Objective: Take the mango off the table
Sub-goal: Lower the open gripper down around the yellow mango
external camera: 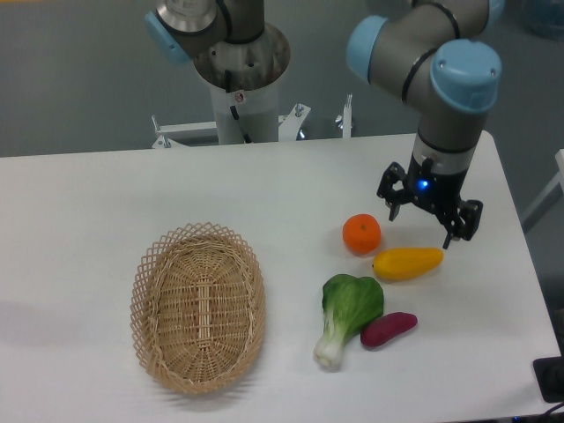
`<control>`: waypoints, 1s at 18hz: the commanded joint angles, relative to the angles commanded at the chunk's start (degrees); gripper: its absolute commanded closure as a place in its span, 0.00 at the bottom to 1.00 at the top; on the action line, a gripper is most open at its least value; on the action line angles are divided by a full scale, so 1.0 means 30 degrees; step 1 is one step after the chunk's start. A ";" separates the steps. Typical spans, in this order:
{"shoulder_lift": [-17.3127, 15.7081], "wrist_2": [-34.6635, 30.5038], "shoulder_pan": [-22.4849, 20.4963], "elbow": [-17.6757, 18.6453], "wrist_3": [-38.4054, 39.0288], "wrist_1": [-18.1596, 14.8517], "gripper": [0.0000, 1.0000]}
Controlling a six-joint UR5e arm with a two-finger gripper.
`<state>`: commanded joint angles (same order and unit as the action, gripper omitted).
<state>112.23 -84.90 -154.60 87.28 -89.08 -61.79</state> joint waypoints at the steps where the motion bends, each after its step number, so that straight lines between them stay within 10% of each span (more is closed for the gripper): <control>1: 0.0235 -0.0029 -0.0087 -0.0059 -0.1027 0.0001 0.00; 15: 0.2083 -0.2754 -0.0235 0.0348 -0.6428 0.0030 0.00; 18: 0.2346 -0.2579 -0.0031 0.1226 -0.5232 0.2307 0.00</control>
<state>119.26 -92.64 -154.69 90.96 -104.78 -54.87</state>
